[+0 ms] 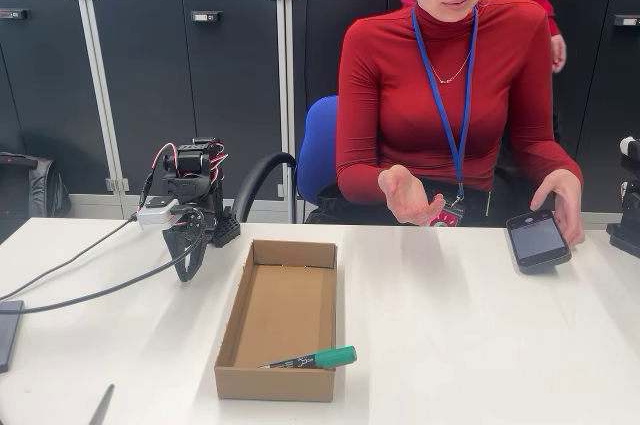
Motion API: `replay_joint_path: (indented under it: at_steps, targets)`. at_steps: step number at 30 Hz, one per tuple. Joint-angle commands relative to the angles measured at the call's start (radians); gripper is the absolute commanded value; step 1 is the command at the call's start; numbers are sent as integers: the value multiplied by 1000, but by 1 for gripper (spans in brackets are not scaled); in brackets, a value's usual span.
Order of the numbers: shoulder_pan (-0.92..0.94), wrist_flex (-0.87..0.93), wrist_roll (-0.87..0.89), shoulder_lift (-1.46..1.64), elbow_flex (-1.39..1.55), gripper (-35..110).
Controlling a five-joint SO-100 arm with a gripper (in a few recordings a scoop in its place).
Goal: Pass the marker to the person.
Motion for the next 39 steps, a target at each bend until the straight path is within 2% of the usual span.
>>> replay_joint_path:
  at_steps: [1, 13, 16, 23, 28, 31, 34, 39]
  targets:
    - [-43, 9, 28, 14, 18, -5]
    - [-46, -8, 2, 14, 18, -5]
    - [-46, -150, 57, 14, -14, -5]
    - [-109, -531, 423, -23, -302, -5]
    - [-178, -712, 583, -273, -584, -5]
    - [-212, -750, 650, -472, -793, -5]
    - [-250, -765, 664, -649, -971, -5]
    - [-333, -792, 581, -945, -1236, -5]
